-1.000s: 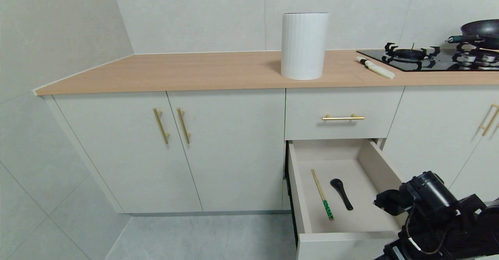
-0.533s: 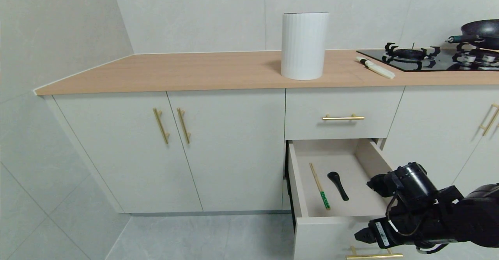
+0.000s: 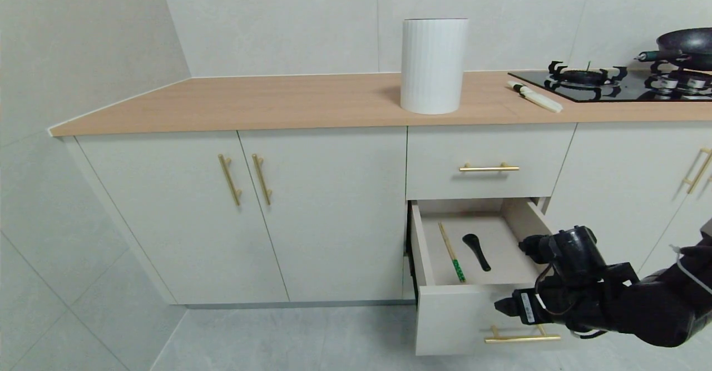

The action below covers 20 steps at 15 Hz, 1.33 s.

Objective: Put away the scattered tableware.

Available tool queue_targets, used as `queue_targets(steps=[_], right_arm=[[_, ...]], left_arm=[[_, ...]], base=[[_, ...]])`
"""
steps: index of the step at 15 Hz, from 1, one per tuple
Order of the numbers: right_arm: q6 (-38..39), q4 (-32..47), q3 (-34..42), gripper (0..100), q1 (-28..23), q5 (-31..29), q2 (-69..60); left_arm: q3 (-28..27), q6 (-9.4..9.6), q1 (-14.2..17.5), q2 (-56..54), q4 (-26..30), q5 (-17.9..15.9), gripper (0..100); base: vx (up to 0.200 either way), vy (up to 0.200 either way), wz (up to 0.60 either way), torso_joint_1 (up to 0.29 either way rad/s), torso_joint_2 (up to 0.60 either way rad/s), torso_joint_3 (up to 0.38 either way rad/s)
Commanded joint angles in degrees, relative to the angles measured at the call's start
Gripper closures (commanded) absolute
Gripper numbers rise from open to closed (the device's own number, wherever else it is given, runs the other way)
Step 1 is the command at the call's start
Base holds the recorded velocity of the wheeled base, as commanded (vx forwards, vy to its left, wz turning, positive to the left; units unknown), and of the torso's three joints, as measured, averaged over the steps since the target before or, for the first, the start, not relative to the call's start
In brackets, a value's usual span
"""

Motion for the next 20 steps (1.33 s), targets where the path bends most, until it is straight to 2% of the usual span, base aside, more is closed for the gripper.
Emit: queue_targets(steps=[1,9,17,20], right_arm=[[-1.66,-4.08,-2.60,0,-1.72,-0.34,6.43],[-1.92,-5.31,-21.14,0,-5.15,-3.15,17.60],[2.39,-15.85,-28.88,0,-6.82,-7.99,26.30],[4.41,-16.21,-33.54,0,-7.44,-9.66,29.81]], left_arm=[[0.01,0.00,0.05,0.02,-0.01,0.08,0],[0.01,0.00,-0.04,0.02,-0.01,-0.01,0],[0.01,0.00,-0.04,0.02,-0.01,-0.01,0],[0.01,0.00,0.05,0.02,-0.01,-0.01,0]], base=[[0.000,0.000,0.00,0.000,0.00,0.000],[0.000,0.000,0.00,0.000,0.00,0.000],[0.000,0.000,0.00,0.000,0.00,0.000],[0.000,0.000,0.00,0.000,0.00,0.000]])
